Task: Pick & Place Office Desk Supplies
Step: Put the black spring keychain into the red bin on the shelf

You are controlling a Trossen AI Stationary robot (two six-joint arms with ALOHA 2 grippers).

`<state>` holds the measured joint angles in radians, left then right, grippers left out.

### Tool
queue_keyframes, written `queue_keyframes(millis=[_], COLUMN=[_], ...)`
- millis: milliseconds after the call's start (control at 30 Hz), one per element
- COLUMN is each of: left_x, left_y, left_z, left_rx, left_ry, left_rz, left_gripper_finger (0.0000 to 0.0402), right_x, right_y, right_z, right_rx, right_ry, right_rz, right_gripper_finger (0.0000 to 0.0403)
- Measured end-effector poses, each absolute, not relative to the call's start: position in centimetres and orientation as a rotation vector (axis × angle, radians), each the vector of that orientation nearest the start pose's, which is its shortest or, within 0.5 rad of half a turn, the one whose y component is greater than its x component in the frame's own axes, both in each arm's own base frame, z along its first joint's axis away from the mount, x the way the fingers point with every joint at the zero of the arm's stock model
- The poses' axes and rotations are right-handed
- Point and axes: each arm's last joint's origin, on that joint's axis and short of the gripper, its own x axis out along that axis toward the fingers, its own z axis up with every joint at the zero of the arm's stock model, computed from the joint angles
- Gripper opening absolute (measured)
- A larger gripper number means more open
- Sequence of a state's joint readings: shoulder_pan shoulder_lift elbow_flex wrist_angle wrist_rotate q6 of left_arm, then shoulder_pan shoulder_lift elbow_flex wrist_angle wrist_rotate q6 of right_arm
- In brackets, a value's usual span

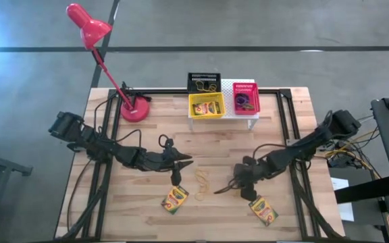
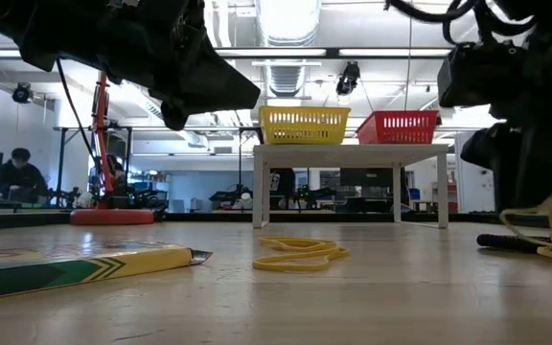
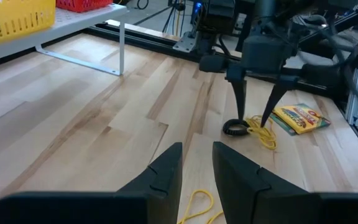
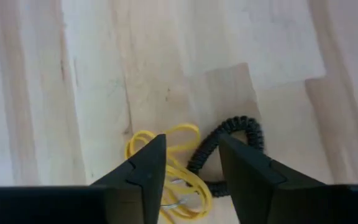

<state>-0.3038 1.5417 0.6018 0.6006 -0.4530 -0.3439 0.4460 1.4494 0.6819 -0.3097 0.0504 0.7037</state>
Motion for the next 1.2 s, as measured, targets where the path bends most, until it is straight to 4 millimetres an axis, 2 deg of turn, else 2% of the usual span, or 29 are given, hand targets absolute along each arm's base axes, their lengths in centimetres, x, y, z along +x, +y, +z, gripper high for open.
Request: queue_keyframes(millis=[200,300,400,533,633,867,1200], left_x=[28.4,28.4,28.4,28.4,28.4,28.4,28.4], left_y=[-7.6,-7.6,-7.6,-7.6,-7.6,-7.6,-7.5], left_z=[17.4,17.4,17.4,17.4,17.4,17.4,17.3], left_rx=[-0.212,-0.212,-0.212,-0.209,-0.209,-0.209,-0.209], left_ry=[0.286,0.286,0.286,0.287,0.286,0.288,0.295], left_rz=[0.199,0.199,0.199,0.199,0.199,0.2,0.202], left_gripper_finger=[0.0094,0.0094,0.0094,0.0094,0.0094,0.0094,0.0094], right_x=[22.9,23.4,23.9,24.1,23.9,22.2,21.6], right_y=[10.7,11.3,11.9,12.1,11.9,10.2,10.5], right_z=[15.6,15.9,16.5,16.9,16.9,15.7,15.1], right_rx=[0.313,0.284,0.334,0.351,0.328,0.228,0.196], right_ry=[1.079,1.025,0.968,0.95,0.989,1.126,1.15], right_rz=[-0.005,0.094,0.216,0.253,0.207,-0.166,-0.151], right_gripper_finger=[0.0174,0.0183,0.0186,0.0187,0.0187,0.0187,0.0167])
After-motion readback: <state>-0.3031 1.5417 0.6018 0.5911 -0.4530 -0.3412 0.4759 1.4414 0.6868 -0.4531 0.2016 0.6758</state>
